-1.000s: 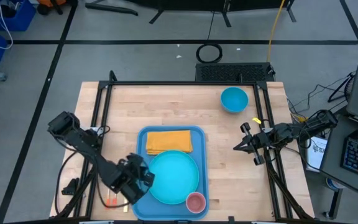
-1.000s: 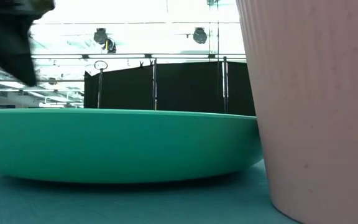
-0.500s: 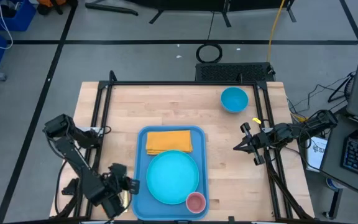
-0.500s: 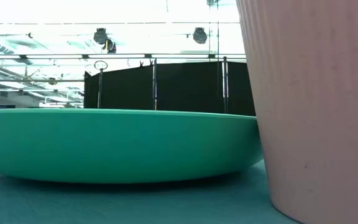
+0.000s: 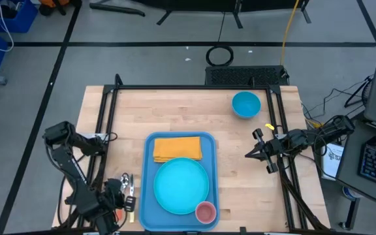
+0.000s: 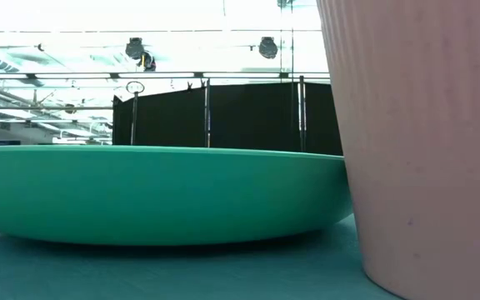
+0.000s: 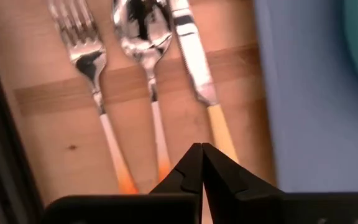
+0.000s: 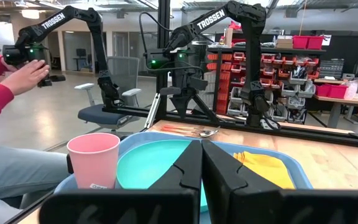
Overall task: Set up tray
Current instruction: Put the orange fork to the left on the yellow napkin on the blue serving tray
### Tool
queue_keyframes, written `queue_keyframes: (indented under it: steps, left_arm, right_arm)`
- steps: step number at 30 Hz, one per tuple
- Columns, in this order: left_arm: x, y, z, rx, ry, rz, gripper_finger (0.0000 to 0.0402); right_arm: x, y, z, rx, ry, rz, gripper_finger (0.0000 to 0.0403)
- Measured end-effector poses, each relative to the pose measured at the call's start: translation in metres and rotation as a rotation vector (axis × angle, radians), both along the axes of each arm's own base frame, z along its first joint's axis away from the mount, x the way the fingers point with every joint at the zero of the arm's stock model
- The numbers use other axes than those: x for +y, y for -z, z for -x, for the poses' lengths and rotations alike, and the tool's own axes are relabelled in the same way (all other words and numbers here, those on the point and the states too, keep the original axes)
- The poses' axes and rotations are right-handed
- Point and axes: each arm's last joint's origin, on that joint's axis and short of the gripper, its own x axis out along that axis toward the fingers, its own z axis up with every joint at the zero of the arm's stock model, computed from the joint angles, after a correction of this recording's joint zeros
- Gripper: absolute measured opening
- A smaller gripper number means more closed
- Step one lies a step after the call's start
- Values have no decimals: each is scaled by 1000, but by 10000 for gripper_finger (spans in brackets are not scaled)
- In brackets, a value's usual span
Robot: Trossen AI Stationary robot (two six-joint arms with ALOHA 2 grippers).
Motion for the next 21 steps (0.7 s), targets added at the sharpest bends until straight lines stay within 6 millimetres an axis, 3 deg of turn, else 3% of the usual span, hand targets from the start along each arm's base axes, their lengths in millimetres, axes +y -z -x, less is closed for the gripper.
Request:
queue_keyframes:
  steps: [8,17,21]
  left_arm:
    - [5,7,2,63,-28,1,44]
    - [15,25,1,154,-69,30,40]
    - [17,26,-1,162,-80,33,67]
  right_arm:
    - [0,0,0,1,0,0,0]
    - [0,0,0,1,0,0,0]
    - [0,0,0,1,-1,0,0]
